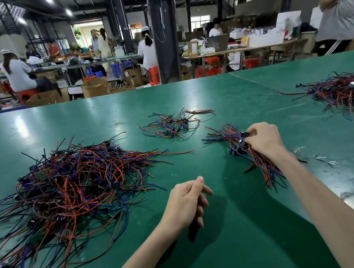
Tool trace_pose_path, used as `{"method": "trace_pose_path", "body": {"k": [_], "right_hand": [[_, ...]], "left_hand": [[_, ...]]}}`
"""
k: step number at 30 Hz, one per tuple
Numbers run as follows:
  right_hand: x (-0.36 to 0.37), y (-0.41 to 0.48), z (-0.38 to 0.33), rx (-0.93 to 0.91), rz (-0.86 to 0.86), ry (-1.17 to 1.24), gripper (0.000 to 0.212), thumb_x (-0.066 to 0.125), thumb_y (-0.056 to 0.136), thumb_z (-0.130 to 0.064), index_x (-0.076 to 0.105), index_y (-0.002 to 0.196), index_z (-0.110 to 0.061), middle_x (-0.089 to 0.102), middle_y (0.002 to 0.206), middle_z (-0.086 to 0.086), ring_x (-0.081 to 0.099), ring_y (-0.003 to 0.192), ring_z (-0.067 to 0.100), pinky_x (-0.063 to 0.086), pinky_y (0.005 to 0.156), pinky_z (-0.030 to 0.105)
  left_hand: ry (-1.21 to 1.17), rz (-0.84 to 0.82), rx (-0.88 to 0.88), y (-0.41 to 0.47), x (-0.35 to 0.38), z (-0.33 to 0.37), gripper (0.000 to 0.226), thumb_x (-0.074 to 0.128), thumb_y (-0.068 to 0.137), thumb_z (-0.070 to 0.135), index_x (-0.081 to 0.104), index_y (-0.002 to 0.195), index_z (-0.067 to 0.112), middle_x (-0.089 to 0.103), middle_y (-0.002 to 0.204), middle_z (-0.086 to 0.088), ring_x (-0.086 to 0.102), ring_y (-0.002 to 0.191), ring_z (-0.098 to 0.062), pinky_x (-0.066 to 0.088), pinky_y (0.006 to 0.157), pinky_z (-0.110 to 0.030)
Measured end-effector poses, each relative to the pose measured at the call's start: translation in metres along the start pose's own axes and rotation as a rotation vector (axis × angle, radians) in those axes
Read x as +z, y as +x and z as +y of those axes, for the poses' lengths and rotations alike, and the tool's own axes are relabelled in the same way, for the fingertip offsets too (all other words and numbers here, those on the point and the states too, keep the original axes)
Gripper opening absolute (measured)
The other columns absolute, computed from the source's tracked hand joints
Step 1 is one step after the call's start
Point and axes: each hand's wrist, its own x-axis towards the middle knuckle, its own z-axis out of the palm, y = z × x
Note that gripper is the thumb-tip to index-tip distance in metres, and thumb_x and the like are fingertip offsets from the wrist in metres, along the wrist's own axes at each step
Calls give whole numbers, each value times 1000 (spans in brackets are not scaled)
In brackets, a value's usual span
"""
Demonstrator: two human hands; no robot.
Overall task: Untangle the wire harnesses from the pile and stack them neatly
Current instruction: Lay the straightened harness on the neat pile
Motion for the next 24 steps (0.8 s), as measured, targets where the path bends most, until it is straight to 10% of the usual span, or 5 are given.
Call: {"method": "trace_pose_path", "body": {"k": [8, 15, 24], "right_hand": [[6, -12, 1, -96, 71, -255, 40, 49, 86, 1, 56, 123, -9, 54, 117, 16, 53, 105, 35, 44, 81, 38], [27, -23, -6, -133, -274, -445, 59, 29, 102, -35, 11, 150, -5, 4, 159, 13, 9, 146, 25, 15, 116, 41], [60, -60, -41, -474, -44, -510, 68, 25, 99, -47, 6, 151, -7, -3, 160, 11, -7, 147, 23, -5, 118, 41]], "left_hand": [[18, -16, 6, -1, 2, 0, 40, 42, 101, 28, 65, 77, 5, 50, 52, 2, 41, 33, -15, 36, 33, -21], [59, 24, 36, -1, 1, -2, 38, 43, 101, 26, 64, 74, 9, 52, 52, 3, 44, 31, -17, 36, 34, -20], [876, 498, 590, 8, -46, 15, 13, 53, 93, 9, 63, 86, 4, 64, 83, -9, 55, 79, -26, 44, 75, -39]]}}
